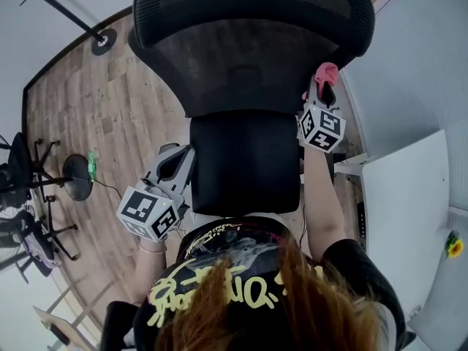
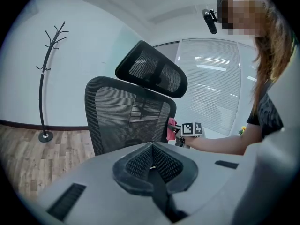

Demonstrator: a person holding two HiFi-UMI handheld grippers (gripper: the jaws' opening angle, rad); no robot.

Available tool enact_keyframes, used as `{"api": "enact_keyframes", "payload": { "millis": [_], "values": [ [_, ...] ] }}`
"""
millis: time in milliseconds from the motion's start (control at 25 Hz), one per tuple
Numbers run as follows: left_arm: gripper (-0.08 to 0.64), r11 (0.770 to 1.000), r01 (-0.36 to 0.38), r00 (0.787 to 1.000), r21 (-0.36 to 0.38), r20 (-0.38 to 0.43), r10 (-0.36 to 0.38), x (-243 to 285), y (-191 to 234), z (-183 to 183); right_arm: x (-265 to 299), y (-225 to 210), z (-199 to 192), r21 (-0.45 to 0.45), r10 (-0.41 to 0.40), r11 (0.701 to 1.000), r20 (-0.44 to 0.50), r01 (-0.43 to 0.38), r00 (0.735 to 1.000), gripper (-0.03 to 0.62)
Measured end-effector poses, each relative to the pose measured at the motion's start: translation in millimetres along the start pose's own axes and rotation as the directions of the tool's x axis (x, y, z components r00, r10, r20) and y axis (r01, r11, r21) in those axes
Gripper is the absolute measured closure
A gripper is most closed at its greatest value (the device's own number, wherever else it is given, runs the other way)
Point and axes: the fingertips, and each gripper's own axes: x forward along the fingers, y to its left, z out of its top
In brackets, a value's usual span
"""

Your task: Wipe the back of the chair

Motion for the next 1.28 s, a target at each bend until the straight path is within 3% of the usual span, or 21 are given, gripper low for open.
{"api": "enact_keyframes", "payload": {
  "millis": [1280],
  "values": [
    [0.571,1.0,0.007,1.0,-0.017,-0.005,-0.007,-60.7,95.2,-1.1,10.0,175.9,-4.5,0.049,0.085,0.995,0.006,-0.085,0.996,0.52]
  ]
}}
